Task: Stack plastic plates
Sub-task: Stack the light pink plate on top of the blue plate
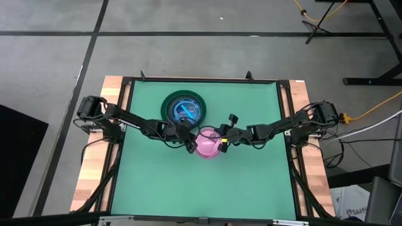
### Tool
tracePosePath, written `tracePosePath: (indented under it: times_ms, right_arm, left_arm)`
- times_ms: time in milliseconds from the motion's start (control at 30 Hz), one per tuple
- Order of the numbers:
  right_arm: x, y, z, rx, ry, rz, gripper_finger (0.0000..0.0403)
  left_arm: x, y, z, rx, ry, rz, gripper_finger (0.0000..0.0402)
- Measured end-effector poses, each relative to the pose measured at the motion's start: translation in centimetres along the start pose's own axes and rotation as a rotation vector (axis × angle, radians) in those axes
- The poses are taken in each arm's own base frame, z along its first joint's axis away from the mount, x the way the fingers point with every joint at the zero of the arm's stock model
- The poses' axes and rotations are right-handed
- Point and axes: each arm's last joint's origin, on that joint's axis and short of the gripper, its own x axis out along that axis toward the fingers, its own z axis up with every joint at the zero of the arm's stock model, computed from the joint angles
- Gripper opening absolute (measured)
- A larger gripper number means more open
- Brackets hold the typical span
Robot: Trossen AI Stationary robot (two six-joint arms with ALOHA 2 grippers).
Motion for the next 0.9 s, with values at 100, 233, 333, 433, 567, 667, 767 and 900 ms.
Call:
tracePosePath:
  times_ms: [100, 233, 333, 433, 567, 667, 767, 900]
  right_arm:
    - [0.00, 0.00, 0.00, 0.000, 0.000, 0.000, 0.0000]
    - [0.00, 0.00, 0.00, 0.000, 0.000, 0.000, 0.0000]
    - [0.00, 0.00, 0.00, 0.000, 0.000, 0.000, 0.0000]
    - [0.00, 0.00, 0.00, 0.000, 0.000, 0.000, 0.0000]
    - [0.00, 0.00, 0.00, 0.001, 0.000, 0.000, 0.0000]
    - [0.00, 0.00, 0.00, 0.005, 0.000, 0.000, 0.0001]
    - [0.00, 0.00, 0.00, 0.006, 0.000, 0.000, 0.0007]
    - [0.00, 0.00, 0.02, 0.007, -0.002, 0.001, 0.0031]
  left_arm:
    - [0.00, 0.00, 0.00, 0.001, 0.000, 0.000, 0.0060]
    - [0.00, 0.00, 0.00, 0.003, 0.000, 0.000, 0.0058]
    - [0.00, 0.00, 0.00, 0.003, 0.000, 0.000, 0.0047]
    - [0.00, 0.01, 0.01, 0.003, 0.000, 0.001, 0.0028]
    - [0.00, 0.05, -0.02, 0.004, 0.002, 0.006, 0.0005]
    - [0.00, 0.05, -0.03, 0.004, 0.002, 0.006, 0.0004]
    - [0.00, 0.05, -0.02, 0.004, 0.002, 0.006, 0.0004]
    - [0.00, 0.01, 0.02, 0.003, -0.002, 0.002, 0.0002]
